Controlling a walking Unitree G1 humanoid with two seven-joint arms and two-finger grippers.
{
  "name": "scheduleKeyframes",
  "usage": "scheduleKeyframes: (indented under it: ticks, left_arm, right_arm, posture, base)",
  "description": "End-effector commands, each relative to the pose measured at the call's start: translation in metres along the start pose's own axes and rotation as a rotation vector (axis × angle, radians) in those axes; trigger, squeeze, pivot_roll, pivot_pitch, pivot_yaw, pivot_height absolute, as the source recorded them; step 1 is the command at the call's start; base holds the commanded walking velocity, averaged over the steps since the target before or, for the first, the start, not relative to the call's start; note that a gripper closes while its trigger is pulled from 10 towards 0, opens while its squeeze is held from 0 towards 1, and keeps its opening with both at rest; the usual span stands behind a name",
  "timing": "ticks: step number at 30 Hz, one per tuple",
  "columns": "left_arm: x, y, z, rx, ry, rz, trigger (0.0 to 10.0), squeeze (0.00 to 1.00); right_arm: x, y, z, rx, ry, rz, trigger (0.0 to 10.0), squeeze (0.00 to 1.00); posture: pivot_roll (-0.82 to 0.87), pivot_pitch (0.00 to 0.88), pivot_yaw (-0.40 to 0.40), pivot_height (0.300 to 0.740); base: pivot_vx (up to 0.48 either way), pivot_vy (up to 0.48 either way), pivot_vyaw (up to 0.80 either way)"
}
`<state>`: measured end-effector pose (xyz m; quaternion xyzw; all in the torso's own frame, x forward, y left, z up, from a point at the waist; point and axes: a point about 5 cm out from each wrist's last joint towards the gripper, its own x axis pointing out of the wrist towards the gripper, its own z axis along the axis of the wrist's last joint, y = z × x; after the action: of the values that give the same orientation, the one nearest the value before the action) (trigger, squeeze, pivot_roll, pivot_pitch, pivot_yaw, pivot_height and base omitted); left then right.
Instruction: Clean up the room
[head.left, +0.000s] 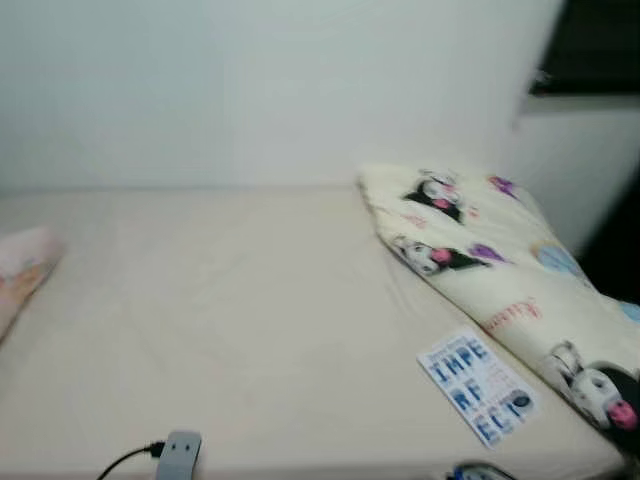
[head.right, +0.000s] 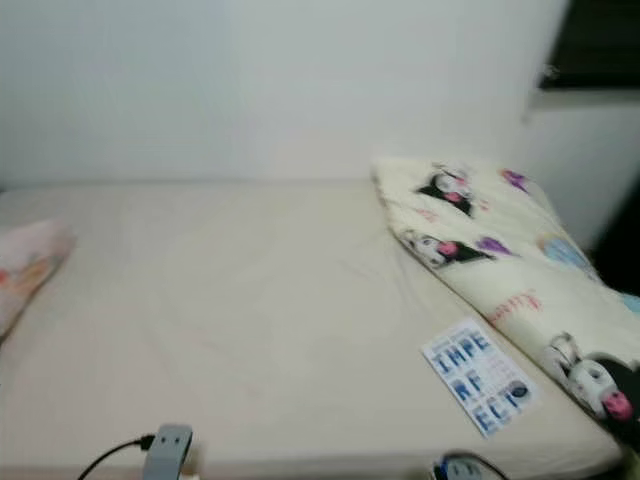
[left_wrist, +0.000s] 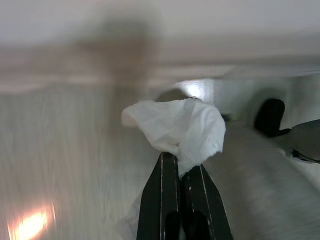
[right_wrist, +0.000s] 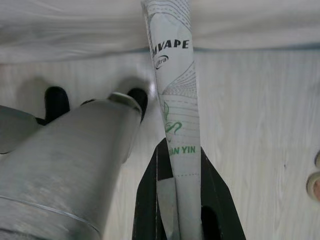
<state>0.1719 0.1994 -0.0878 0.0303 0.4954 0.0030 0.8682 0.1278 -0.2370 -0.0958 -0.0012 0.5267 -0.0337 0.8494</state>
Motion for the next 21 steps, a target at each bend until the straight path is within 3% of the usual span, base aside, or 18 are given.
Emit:
scheduleKeyframes:
  ticks: [1, 7, 9, 11, 13, 21]
  left_arm:
    - [-0.002, 0.004, -0.01, 0.016, 0.034, 0.004, 10.0, 0.0]
    - [0.0, 0.001, -0.009, -0.011, 0.067, 0.006, 10.0, 0.0]
    - [0.002, -0.002, 0.005, -0.017, 0.021, 0.006, 10.0, 0.0]
    - [0.002, -0.002, 0.01, -0.004, 0.007, 0.004, 10.0, 0.0]
    - [0.003, -0.004, 0.017, 0.043, -0.012, -0.002, 10.0, 0.0]
    - [0.003, -0.007, 0.014, 0.08, -0.015, -0.022, 10.0, 0.0]
  right_arm:
    - [0.0, 0.001, -0.003, 0.005, -0.003, 0.003, 10.0, 0.0]
    - [0.002, 0.002, 0.012, 0.032, -0.062, 0.013, 10.0, 0.0]
    - [0.004, 0.006, 0.032, 0.005, -0.108, 0.023, 10.0, 0.0]
    - [0.004, 0.007, 0.037, -0.009, -0.119, 0.023, 10.0, 0.0]
    - [0.006, 0.011, 0.049, -0.057, -0.139, 0.027, 10.0, 0.0]
    - [0.006, 0.014, 0.054, -0.06, -0.153, 0.036, 10.0, 0.0]
  posture:
    - [0.06, 0.0, -0.009, 0.696]
    - [0.06, 0.0, 0.001, 0.696]
    - [0.06, 0.0, -0.002, 0.696]
    - [0.06, 0.0, -0.002, 0.696]
    - [0.07, 0.0, -0.003, 0.696]
    - [0.07, 0.0, 0.001, 0.696]
  base:
    - [0.0, 0.0, 0.78]
    - [-0.247, 0.0, 0.78]
    - [-0.444, 0.0, 0.78]
    - [0.0, 0.0, 0.78]
    - [0.0, 0.0, 0.78]
    - [0.0, 0.0, 0.78]
